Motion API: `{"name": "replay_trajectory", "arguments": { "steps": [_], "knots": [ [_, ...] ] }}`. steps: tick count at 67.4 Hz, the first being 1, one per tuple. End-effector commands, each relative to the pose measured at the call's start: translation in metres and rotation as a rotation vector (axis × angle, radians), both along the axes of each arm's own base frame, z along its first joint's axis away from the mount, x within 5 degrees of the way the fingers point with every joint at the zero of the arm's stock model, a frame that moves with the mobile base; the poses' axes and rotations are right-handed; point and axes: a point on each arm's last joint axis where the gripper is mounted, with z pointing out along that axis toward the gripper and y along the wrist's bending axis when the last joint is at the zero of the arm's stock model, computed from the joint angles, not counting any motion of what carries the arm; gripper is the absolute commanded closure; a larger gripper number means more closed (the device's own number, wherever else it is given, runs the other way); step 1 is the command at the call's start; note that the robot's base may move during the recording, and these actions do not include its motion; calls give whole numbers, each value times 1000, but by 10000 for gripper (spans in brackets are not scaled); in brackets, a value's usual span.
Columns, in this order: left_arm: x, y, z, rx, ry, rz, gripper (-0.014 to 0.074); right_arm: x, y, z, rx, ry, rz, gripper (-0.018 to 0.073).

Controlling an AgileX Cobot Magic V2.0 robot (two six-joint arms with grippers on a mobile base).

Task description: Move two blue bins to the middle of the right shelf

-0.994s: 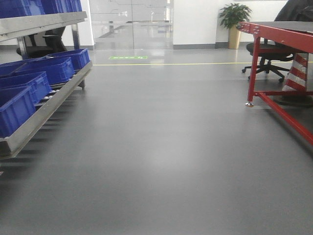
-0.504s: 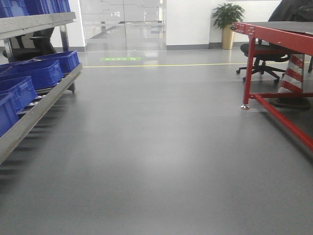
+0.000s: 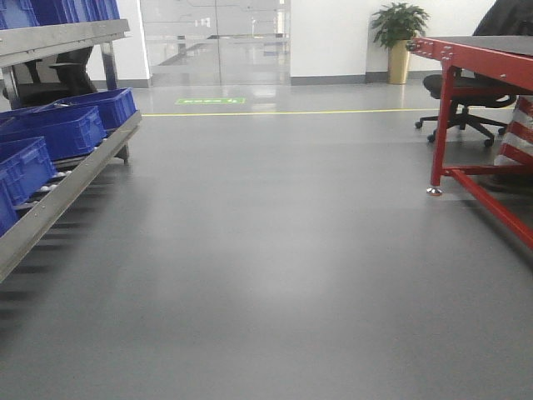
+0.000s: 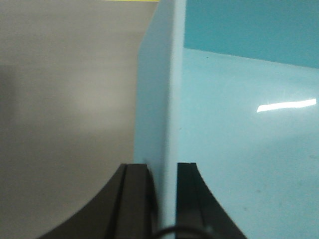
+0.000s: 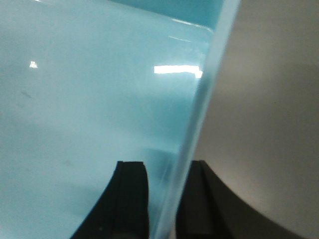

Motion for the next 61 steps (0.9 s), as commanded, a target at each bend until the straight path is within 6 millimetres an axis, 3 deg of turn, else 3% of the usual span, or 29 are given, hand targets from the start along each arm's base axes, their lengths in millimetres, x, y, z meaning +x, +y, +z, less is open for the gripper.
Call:
{"name": "replay_trajectory", "arguments": {
  "steps": [1,61],
  "knots": [
    [-6,0,16,-55,-106,-1,708,-2,-3,7,-20,-50,6,712],
    [-6,0,16,-55,-106,-1,708,-2,-3,7,-17,-56,5,712]
  ]
}}
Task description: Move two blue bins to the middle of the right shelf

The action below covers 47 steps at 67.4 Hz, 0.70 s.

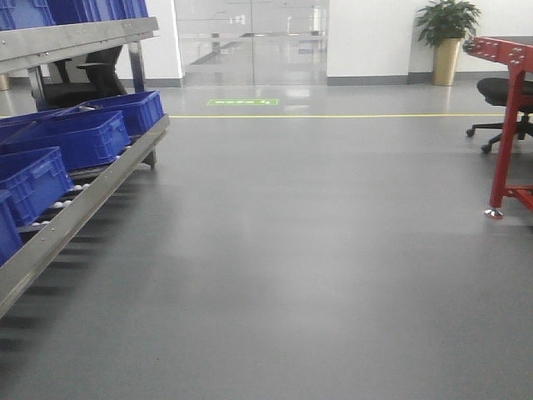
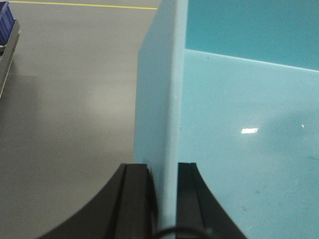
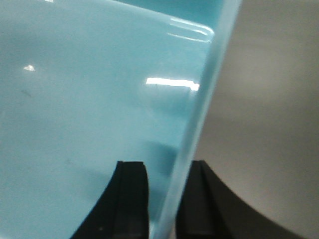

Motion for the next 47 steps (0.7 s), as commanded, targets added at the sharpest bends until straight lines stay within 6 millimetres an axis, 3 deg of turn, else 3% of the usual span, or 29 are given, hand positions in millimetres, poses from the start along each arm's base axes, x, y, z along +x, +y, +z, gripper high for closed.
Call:
{"name": "replay_trajectory", "arguments": {
  "steps": [1,47],
  "knots": [
    [-6,0,15,-53,-97,-2,708,-2,-3,7,-18,-55,5,712],
    [23,-7,-7,-37,-29,-1,708,-2,-3,7,-18,-55,5,712]
  ]
}}
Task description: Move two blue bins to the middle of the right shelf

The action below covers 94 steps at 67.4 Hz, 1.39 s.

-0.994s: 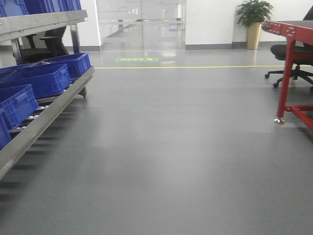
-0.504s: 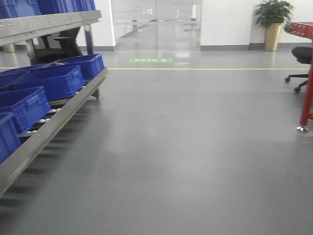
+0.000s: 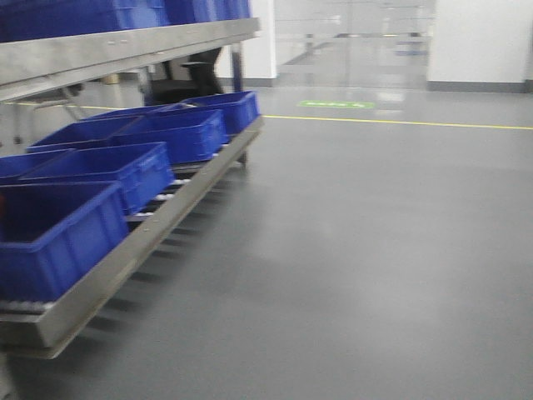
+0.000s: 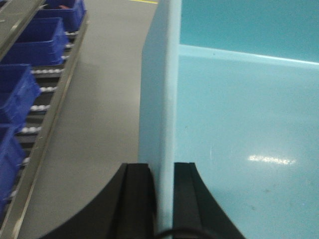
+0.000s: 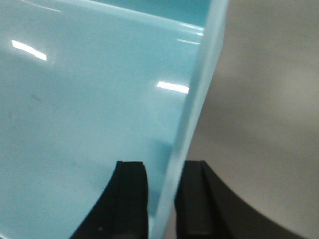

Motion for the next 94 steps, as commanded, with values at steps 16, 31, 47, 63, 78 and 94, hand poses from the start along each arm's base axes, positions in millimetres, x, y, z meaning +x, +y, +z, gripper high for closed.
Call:
{"name": "replay_trajectory", "arguments": {
  "steps": [16,31,47,63,78,94],
  "knots": [
    [2,-1,8,-36,-66,4,708,-3,-1,7,-9,-51,16,712],
    [2,-1,8,-36,-66,4,708,-3,-1,7,-9,-51,16,712],
    [2,-1,8,-36,-66,4,708,-3,-1,7,-9,-51,16,712],
    [2,-1,8,-36,-66,4,708,-3,-1,7,-9,-51,16,712],
    [2,-1,8,-36,-66,4,708,-3,-1,7,-9,-51,16,712],
    [2,-1,8,-36,-66,4,708,-3,-1,7,-9,-51,16,712]
  ]
}}
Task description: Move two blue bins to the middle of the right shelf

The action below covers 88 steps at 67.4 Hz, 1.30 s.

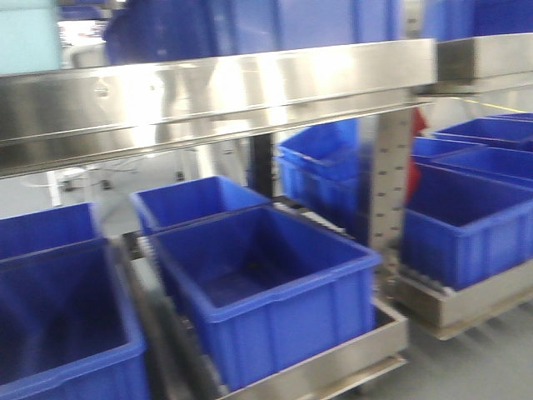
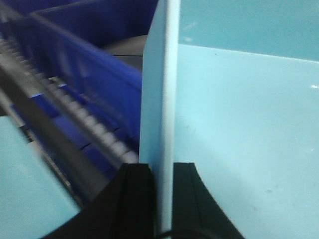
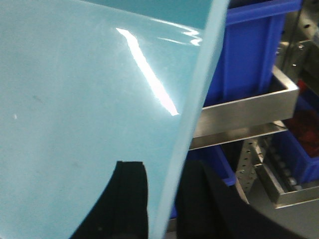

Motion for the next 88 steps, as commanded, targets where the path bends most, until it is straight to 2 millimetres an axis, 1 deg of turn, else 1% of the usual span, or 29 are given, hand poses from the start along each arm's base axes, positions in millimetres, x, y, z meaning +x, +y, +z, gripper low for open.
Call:
{"name": "replay_trajectory", "arguments": {
  "steps": [1,88],
  "knots": [
    [-1,0,11,-38,-76,2,708,-5,-1,9,-4,-56,20,712],
    [-1,0,11,-38,-76,2,708,-5,-1,9,-4,-56,20,712]
  ]
}}
